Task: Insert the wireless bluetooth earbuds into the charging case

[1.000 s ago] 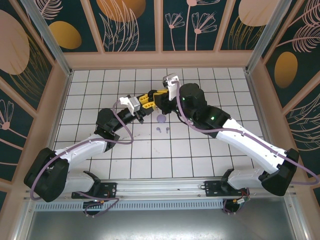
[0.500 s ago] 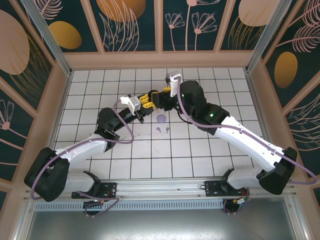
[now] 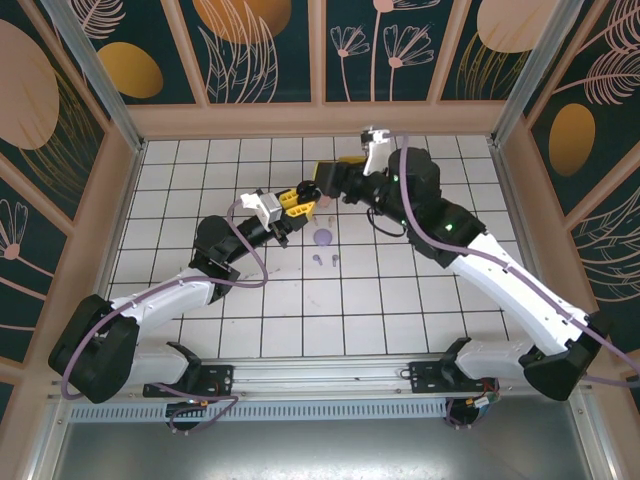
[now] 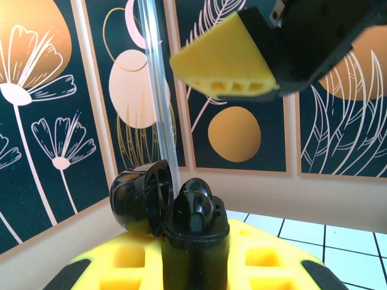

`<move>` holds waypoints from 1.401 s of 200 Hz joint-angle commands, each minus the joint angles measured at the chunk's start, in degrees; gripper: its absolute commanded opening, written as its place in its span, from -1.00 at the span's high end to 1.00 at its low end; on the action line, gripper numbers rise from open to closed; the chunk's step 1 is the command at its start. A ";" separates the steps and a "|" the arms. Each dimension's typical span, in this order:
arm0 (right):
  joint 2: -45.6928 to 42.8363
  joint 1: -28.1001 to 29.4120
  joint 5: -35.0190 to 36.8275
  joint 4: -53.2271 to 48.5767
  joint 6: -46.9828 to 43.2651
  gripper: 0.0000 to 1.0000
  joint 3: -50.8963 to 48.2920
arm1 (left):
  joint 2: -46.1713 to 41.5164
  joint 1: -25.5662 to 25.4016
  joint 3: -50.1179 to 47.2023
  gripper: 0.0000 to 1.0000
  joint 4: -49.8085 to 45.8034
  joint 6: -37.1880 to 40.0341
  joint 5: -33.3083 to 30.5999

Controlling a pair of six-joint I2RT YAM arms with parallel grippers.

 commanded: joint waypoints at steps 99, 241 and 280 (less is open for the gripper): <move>29.17 -5.88 -14.45 -35.25 -3.78 0.85 36.64 | 1.52 -0.37 1.04 1.00 0.07 -0.87 4.31; 4.70 -6.48 -7.40 -29.15 6.30 0.93 11.02 | 3.77 -0.40 1.31 1.00 2.14 -5.06 0.42; -1.01 -7.31 1.54 -21.38 12.41 0.75 -3.39 | 4.31 -0.32 -1.33 1.00 -5.67 -18.58 -14.04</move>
